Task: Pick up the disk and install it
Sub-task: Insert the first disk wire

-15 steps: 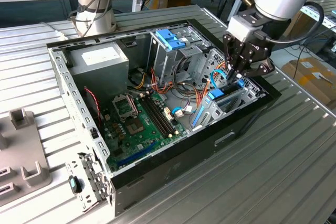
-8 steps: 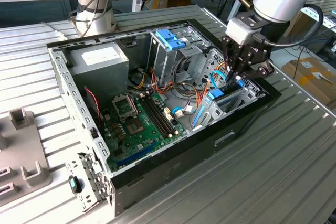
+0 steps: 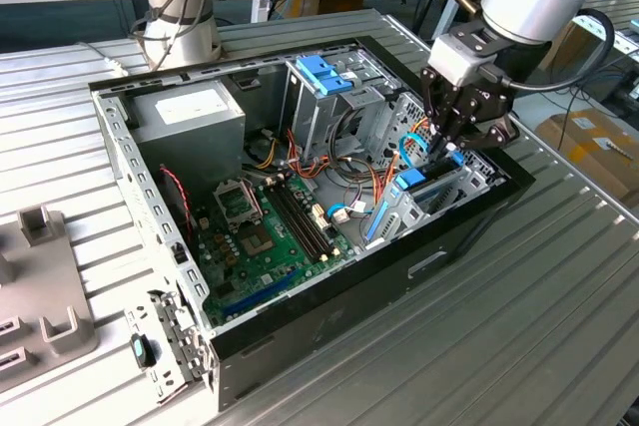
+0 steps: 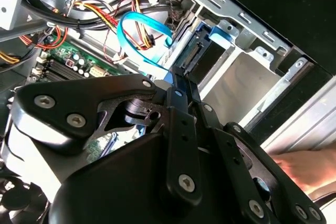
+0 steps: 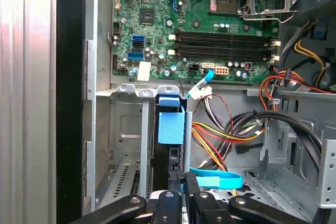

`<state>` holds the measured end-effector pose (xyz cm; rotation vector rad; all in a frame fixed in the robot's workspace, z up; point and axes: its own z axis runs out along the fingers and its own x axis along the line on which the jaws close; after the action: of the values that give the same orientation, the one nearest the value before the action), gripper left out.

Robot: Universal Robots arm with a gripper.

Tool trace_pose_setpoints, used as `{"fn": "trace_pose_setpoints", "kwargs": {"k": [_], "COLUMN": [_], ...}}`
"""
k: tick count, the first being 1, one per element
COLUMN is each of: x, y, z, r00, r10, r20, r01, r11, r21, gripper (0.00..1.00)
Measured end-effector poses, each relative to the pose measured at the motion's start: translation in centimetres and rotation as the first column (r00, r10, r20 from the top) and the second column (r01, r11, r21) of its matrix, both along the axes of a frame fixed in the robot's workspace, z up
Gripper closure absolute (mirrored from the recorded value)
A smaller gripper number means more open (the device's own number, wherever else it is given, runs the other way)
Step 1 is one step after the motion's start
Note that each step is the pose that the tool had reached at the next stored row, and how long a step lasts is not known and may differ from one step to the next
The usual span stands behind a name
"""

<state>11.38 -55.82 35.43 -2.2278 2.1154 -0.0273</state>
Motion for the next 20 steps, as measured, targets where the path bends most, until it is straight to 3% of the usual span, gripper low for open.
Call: {"fn": "trace_pose_setpoints", "kwargs": {"k": [20], "x": [0.00], "y": [-0.16], "z": [-0.27], "r00": [1.0000], "r10": [0.000], "r20": [0.0000], "r01": [0.000], "r11": [1.0000], "r21": [0.0001], "gripper": [0.84]}}
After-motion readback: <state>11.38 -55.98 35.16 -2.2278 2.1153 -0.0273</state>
